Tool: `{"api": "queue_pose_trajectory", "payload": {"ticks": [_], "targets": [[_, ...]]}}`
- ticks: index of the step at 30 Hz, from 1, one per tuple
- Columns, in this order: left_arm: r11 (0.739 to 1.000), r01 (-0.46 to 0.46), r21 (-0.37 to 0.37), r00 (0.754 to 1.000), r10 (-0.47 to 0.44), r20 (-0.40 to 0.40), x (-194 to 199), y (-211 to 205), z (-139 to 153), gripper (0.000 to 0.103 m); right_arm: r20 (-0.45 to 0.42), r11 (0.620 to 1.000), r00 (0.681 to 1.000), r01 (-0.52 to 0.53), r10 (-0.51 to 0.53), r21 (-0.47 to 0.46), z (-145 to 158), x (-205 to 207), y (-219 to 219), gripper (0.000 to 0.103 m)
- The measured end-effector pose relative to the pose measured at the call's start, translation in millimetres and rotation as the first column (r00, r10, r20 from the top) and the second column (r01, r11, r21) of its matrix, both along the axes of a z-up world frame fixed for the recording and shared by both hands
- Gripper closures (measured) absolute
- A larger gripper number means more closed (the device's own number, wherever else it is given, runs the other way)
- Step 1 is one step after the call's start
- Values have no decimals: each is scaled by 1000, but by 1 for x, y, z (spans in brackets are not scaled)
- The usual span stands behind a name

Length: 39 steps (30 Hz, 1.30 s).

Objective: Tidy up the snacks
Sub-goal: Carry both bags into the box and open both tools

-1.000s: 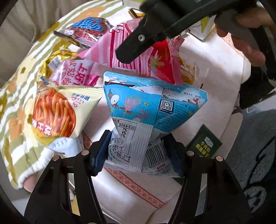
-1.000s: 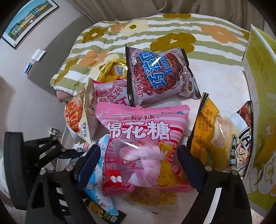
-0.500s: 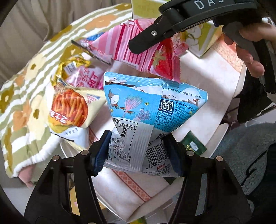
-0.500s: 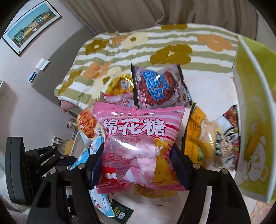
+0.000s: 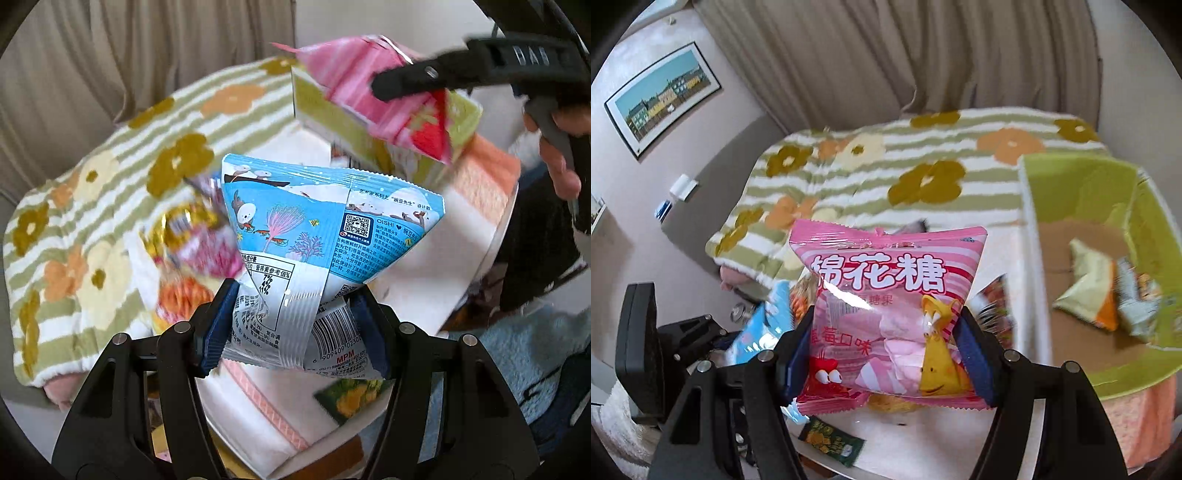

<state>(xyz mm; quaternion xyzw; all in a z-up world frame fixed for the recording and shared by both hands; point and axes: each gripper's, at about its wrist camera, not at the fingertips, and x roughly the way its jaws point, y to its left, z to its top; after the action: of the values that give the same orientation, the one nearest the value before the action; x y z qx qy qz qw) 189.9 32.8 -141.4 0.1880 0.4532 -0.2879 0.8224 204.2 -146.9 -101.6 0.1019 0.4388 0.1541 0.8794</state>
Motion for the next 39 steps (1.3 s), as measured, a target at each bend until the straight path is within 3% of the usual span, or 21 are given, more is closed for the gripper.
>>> {"api": "queue_pose_trajectory", "payload": {"ticks": [9,17,26,32,39], "targets": [[998,-38,-57,994,43,98,44,-77,52,44,82,997,994,71,-70,-3,38,13,-96,36],[989,-79,-125,993,89,81,104,-180,66,44,107,996,990,88,-87,0,47,38,-184,36],[966,-190,-174,982,184,-53,174,-261,37,44,78,994,991,105,-104,-5,33,73,-246,36],[962,-230,-144,966,208,-155,216,-287,-2,44,30,988,988,151,-152,36,13,92,-268,36],[970,-221,-102,958,196,-209,244,-305,-32,42,-17,974,975,220,-219,48,-3,103,-283,36]]}}
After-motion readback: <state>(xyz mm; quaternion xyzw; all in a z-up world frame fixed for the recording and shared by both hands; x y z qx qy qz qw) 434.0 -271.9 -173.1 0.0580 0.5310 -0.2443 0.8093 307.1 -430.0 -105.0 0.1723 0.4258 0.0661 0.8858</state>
